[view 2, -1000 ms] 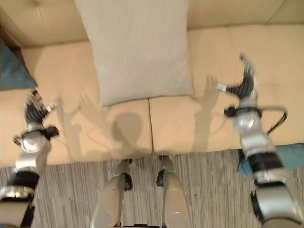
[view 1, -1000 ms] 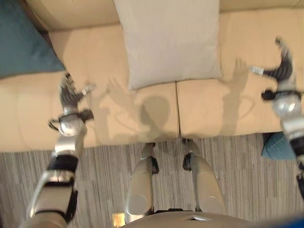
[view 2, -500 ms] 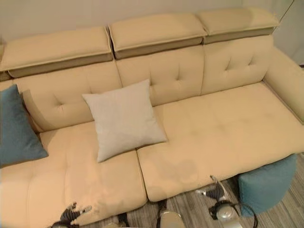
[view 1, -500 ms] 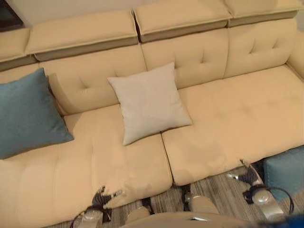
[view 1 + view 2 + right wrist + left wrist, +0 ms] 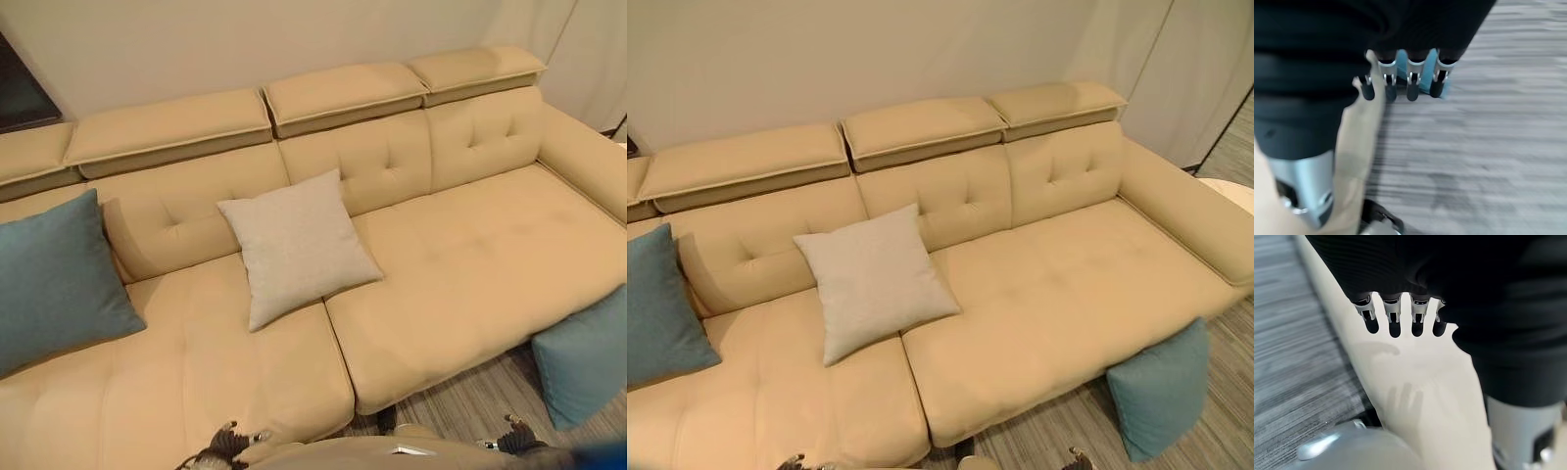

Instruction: Pick up all the scattered cushions and arrange them neatly on the sofa.

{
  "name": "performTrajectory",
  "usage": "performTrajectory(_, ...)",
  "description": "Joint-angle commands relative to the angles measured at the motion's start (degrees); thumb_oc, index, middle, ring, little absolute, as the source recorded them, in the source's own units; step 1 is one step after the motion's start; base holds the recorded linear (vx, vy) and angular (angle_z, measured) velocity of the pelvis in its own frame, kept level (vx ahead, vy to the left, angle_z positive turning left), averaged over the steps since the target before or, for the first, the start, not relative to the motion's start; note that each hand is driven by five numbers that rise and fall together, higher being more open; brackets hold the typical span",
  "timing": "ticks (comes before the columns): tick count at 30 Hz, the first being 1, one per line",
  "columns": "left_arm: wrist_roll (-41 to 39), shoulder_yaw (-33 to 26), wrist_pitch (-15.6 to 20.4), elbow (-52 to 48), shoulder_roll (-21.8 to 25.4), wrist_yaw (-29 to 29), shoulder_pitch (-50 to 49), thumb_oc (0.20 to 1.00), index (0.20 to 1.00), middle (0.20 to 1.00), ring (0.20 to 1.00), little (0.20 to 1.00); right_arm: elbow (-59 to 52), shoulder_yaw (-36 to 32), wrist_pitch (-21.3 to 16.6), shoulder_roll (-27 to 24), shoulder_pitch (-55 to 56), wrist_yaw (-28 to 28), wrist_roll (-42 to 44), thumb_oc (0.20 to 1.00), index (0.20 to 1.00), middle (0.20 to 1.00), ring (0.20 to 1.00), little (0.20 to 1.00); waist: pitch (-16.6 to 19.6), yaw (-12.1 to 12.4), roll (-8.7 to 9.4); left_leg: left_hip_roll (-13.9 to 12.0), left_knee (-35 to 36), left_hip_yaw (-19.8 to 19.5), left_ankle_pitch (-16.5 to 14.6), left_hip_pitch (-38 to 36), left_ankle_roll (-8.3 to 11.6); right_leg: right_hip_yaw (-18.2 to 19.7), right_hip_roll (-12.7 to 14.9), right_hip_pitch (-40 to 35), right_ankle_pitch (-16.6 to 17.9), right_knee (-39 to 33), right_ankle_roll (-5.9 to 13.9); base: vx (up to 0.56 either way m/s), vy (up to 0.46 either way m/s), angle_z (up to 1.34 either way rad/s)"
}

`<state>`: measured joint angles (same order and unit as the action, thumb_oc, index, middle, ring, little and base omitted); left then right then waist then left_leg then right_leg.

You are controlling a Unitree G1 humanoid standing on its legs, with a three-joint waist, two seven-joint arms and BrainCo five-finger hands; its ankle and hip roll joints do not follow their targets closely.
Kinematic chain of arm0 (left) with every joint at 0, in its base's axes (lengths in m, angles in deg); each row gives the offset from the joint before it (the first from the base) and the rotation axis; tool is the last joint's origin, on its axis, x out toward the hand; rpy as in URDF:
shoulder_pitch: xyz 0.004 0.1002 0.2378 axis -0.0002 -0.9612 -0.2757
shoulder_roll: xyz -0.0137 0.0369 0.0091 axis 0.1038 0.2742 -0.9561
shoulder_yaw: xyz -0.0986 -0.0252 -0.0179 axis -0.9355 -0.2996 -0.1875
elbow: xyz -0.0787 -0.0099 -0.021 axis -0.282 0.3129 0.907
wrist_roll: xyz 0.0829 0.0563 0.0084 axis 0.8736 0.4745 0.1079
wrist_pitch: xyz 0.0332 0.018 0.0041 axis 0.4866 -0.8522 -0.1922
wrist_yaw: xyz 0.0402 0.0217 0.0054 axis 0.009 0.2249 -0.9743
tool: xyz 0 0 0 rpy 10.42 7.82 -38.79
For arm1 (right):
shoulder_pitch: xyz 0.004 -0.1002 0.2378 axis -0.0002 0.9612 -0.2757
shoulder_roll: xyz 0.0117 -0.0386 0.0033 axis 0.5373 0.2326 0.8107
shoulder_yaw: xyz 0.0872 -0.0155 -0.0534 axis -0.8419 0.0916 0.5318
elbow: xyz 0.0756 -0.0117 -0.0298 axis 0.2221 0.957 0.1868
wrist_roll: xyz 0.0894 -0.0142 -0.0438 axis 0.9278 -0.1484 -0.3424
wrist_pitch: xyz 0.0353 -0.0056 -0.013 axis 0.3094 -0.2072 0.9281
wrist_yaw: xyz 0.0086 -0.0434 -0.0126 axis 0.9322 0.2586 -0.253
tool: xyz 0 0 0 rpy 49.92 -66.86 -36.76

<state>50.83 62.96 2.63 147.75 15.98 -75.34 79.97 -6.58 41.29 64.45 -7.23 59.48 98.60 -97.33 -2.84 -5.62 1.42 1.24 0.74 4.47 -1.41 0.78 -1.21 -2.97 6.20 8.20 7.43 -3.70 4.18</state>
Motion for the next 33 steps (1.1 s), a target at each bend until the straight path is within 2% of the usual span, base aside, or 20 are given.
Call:
performTrajectory(1,0.8,-1.0,-0.1,0.7,0.7,-1.8,1.5,1.0,1.0,1.0,1.0,1.0,-1.2,0.5,0.9,0.9,-5.0,0.7,0.6,1.0,1.0,1.0,1.0,1.0,-3.2,-0.2,1.33,0.1,-3.6,-0.7,-5.6,-2.2,2.79,-0.3,0.9,-0.6,-3.6,4.9,5.6,-0.19,0.278,-0.49)
performTrajectory(3,1.3,-0.7,-0.2,0.9,0.7,-2.2,2.3,1.0,1.0,1.0,1.0,1.0,-1.1,1.4,1.3,1.3,-5.5,1.0,-0.7,1.0,1.0,1.0,1.0,1.0,-3.5,0.0,1.93,0.9,-2.3,-0.1,-5.5,-2.5,2.0,0.0,1.7,0.6,-2.2,4.2,6.55,-0.22,0.206,-0.77)
performTrajectory(4,2.3,0.0,-0.4,0.9,1.1,-2.6,4.0,1.0,1.0,1.0,1.0,1.0,-1.4,2.3,2.0,1.7,-6.4,1.1,-2.2,1.0,1.0,1.0,1.0,1.0,-4.6,-0.1,2.65,1.1,-1.5,2.2,-4.8,-2.5,1.36,0.0,2.0,3.1,-0.5,4.8,7.82,-0.3,0.188,-0.9)
performTrajectory(7,2.7,1.1,-0.9,0.3,1.6,-2.6,5.8,1.0,1.0,1.0,1.0,1.0,-0.3,3.3,2.3,2.0,-6.7,1.1,-2.7,1.0,1.0,1.0,1.0,1.0,-5.7,1.0,2.26,0.3,-1.3,4.8,-3.6,-2.0,0.64,-5.3,1.8,2.2,-3.9,9.8,6.29,-0.24,0.114,-1.02)
performTrajectory(9,2.4,1.5,-1.1,0.0,1.5,-2.7,6.4,1.0,1.0,1.0,1.0,1.0,0.5,3.4,2.2,2.2,-6.5,1.1,-2.7,1.0,1.0,1.0,1.0,1.0,-5.3,1.7,2.01,-0.2,-0.2,6.1,-2.4,-1.6,0.28,-7.7,1.5,1.0,-6.6,14.0,5.25,-0.16,0.042,-0.86)
performTrajectory(10,2.3,1.8,-1.1,0.0,1.1,-3.0,6.8,1.0,1.0,1.0,1.0,1.0,1.4,3.4,2.0,2.3,-5.9,1.4,-2.8,1.0,1.0,1.0,1.0,1.0,-4.0,2.7,2.18,-0.7,0.9,8.5,-1.5,-1.5,0.46,-10.7,1.0,-2.8,-9.9,15.5,4.73,-0.13,-0.002,-0.62)
performTrajectory(11,2.3,1.8,-1.1,0.0,1.1,-3.0,6.8,1.0,1.0,1.0,1.0,1.0,1.4,3.4,2.0,2.3,-5.9,1.4,-2.8,1.0,1.0,1.0,1.0,1.0,-3.9,2.7,2.17,-0.8,0.9,8.5,-1.4,-1.3,0.46,-10.7,0.9,-2.7,-9.8,15.4,4.7,-0.1,-0.051,-0.77)
performTrajectory(13,2.4,2.5,-1.2,0.0,0.4,-3.1,7.3,1.0,1.0,1.0,1.0,1.0,1.2,3.3,2.2,2.6,-5.8,1.9,-2.6,1.0,1.0,1.0,1.0,1.0,-2.7,3.4,3.16,-1.1,0.7,10.9,-1.3,-0.5,1.1,-11.2,0.3,-5.4,-10.3,10.4,4.38,-0.04,-0.136,-0.77)
performTrajectory(19,3.6,4.5,-1.8,0.2,-1.9,-3.2,9.0,1.0,1.0,1.0,1.0,1.0,1.3,3.7,2.0,2.9,-4.7,2.5,-2.0,1.0,1.0,1.0,1.0,1.0,-2.8,1.1,2.81,-3.6,-6.2,13.1,-2.7,-0.1,2.72,-9.0,-1.7,-8.6,-10.1,4.6,3.24,-0.01,-0.112,-0.33)
performTrajectory(20,2.5,4.8,-1.7,-0.5,-2.5,-3.6,9.9,1.0,1.0,1.0,1.0,1.0,1.6,4.4,2.2,2.7,-4.9,2.6,-2.1,1.0,1.0,1.0,1.0,1.0,-3.2,0.9,2.78,-4.1,-8.5,11.3,-3.3,0.0,2.89,-6.7,-2.1,-8.6,-10.3,5.1,2.82,-0.04,0.008,-0.5)
performTrajectory(22,1.1,5.3,-1.5,-1.1,-2.9,-3.9,10.9,1.0,1.0,1.0,1.0,1.0,1.9,5.1,2.2,2.6,-5.4,2.7,-2.4,1.0,1.0,1.0,1.0,1.0,-3.1,1.2,2.97,-3.6,-8.9,7.0,-3.7,0.6,3.21,-4.9,-2.2,-8.3,-9.7,4.8,2.69,-0.05,0.026,-0.89)
performTrajectory(24,-0.7,5.4,-1.2,-1.1,-3.4,-4.3,12.0,1.0,1.0,1.0,1.0,1.0,1.8,6.0,2.0,2.3,-6.2,2.8,-2.9,1.0,1.0,1.0,1.0,1.0,-2.8,2.0,3.16,-1.9,-9.4,0.6,-4.7,0.6,3.62,-1.7,-2.7,-7.8,-8.8,4.6,2.77,-0.05,0.07,-1.19)
performTrajectory(25,-1.1,5.0,0.0,-2.1,-2.2,-3.0,9.3,1.0,1.0,1.0,1.0,1.0,1.6,5.9,1.8,1.6,-6.5,3.0,-2.7,1.0,1.0,1.0,1.0,1.0,-3.0,3.3,2.85,-0.5,-9.1,-5.3,-4.9,0.7,3.59,0.9,-3.0,-7.2,-8.1,4.8,2.86,-0.09,0.138,-0.77)
performTrajectory(26,-0.1,5.0,-0.1,-2.9,-1.5,-1.8,6.6,1.0,1.0,1.0,1.0,1.0,1.2,4.9,1.6,1.0,-6.3,2.9,-2.3,1.0,1.0,1.0,1.0,1.0,-3.3,3.9,2.32,0.3,-8.0,-7.6,-5.0,0.6,3.39,1.6,-3.1,-6.7,-7.7,4.8,3.01,-0.11,0.163,-1.38)
performTrajectory(29,2.6,5.7,0.1,-3.5,-0.3,-1.2,4.8,1.0,1.0,1.0,1.0,1.0,-0.3,3.9,1.1,-0.3,-6.6,3.3,-2.1,1.0,1.0,1.0,1.0,1.0,-4.2,3.9,1.3,1.0,-5.4,-8.6,-4.6,-0.3,2.67,3.0,-3.0,-4.2,-6.3,5.4,3.67,-0.14,0.172,-1.15)
performTrajectory(33,5.1,6.7,0.6,-3.7,1.4,-1.0,5.6,1.0,1.0,1.0,1.0,1.0,-1.3,3.4,1.0,-1.2,-7.4,3.8,-1.5,1.0,1.0,1.0,1.0,1.0,-5.7,3.5,1.33,1.4,-3.1,-5.4,-3.6,-0.1,1.66,4.9,-1.9,-0.2,-2.8,5.1,6.33,-0.16,0.151,-0.35)
